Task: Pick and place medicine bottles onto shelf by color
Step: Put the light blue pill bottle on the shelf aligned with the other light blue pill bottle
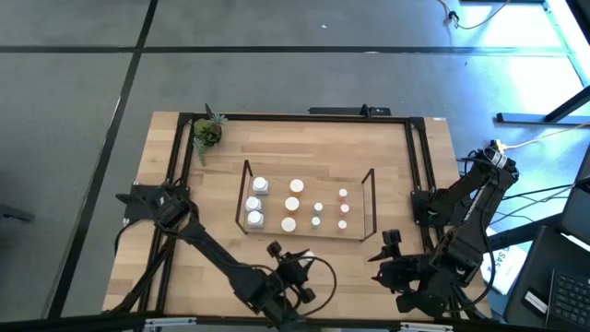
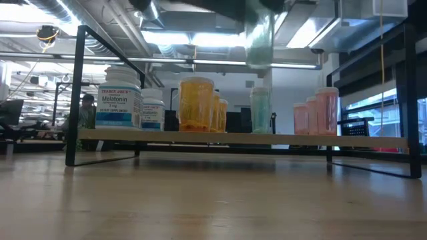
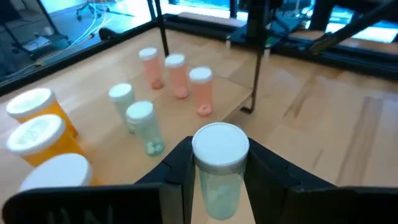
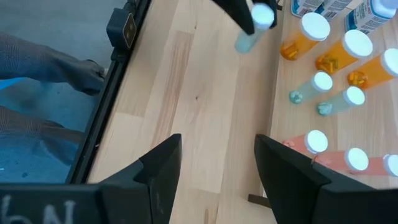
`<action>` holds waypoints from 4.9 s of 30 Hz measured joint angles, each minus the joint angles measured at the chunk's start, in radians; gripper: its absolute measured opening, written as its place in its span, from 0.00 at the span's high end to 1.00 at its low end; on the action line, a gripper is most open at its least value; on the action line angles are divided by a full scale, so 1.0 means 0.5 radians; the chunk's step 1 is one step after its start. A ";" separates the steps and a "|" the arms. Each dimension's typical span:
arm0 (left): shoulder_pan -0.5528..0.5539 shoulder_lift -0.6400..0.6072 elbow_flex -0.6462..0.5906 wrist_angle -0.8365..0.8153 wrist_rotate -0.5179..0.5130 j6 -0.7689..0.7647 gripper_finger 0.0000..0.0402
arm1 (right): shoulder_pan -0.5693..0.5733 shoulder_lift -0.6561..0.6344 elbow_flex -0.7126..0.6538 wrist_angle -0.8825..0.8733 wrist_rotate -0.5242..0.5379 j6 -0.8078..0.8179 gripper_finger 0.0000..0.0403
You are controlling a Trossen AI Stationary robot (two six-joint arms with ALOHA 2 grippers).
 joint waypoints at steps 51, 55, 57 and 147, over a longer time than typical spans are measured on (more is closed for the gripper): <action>0.242 0.107 -0.191 0.033 -0.082 -0.141 0.76 | -0.001 0.000 0.000 -0.007 0.054 -0.006 0.49; 0.259 0.107 -0.191 0.121 -0.075 -0.017 0.76 | -0.001 0.000 0.000 -0.007 0.054 -0.006 0.49; 0.273 0.107 -0.190 0.182 -0.056 0.065 0.76 | 0.000 0.000 0.000 -0.007 0.054 -0.006 0.49; 0.409 0.115 -0.194 0.239 0.263 0.334 0.69 | -0.001 0.001 0.000 -0.023 0.103 0.000 0.49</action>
